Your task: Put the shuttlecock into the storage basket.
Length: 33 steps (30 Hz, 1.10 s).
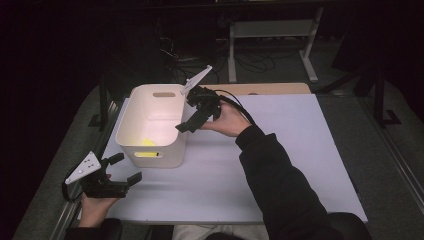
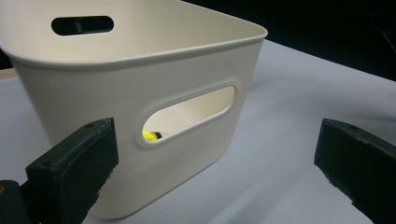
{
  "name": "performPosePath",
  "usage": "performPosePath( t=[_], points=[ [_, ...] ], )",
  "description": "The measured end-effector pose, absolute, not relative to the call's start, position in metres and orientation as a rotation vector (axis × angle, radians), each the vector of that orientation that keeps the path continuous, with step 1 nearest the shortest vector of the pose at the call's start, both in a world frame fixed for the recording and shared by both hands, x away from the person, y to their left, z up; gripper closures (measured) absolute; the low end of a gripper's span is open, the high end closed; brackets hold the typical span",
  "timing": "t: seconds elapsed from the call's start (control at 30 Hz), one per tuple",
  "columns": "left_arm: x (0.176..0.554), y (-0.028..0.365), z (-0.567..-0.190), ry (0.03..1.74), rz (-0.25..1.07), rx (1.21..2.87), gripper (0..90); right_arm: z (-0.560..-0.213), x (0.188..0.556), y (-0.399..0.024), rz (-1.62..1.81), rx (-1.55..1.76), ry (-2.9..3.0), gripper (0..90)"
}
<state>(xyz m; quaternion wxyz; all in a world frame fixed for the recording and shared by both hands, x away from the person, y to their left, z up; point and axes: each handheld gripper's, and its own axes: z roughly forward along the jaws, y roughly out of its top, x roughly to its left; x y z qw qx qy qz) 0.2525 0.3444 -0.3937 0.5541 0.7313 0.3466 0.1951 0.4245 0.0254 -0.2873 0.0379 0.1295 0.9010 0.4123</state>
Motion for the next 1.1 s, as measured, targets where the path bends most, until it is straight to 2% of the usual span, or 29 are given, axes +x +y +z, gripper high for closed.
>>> performPosePath(
  t=[1.1],
  points=[
    [0.253,0.344,-0.394,0.818,0.462,1.731,0.0,-0.296,0.415,-0.017,1.264,0.458,2.715,0.0]
  ],
)
